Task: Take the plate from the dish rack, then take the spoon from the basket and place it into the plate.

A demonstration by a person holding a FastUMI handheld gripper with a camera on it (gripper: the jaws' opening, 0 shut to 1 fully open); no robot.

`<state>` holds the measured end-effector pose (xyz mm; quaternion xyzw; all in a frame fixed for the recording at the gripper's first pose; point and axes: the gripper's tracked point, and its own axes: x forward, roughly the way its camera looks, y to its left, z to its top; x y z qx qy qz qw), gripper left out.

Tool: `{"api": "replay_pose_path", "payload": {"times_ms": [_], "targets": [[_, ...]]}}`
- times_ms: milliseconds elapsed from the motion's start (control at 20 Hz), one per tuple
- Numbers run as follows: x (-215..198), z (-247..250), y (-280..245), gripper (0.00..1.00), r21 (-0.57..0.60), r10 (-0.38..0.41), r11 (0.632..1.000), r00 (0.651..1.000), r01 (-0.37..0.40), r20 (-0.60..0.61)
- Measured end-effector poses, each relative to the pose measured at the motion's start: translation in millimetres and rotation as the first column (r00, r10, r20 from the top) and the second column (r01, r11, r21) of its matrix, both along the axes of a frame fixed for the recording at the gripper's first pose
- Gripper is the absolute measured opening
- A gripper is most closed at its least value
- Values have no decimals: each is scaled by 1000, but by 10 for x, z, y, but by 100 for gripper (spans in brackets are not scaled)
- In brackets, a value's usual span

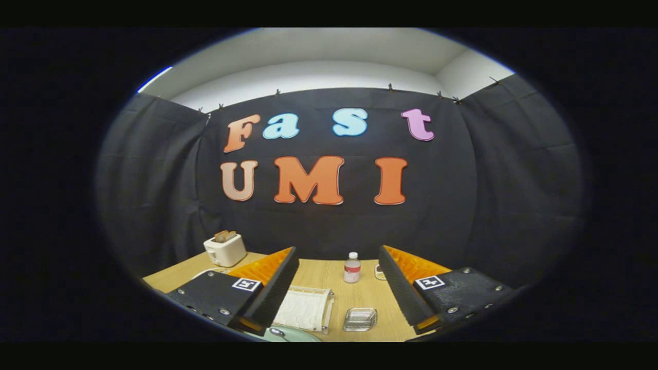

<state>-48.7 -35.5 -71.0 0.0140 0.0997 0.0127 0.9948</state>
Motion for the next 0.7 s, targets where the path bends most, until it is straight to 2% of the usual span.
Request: {"api": "replay_pose_path", "payload": {"times_ms": [400,700], "targets": [[33,127,-72,93,-2,-45,999,996,45,74],[61,127,-59,94,-3,-53,999,997,53,63]]}}
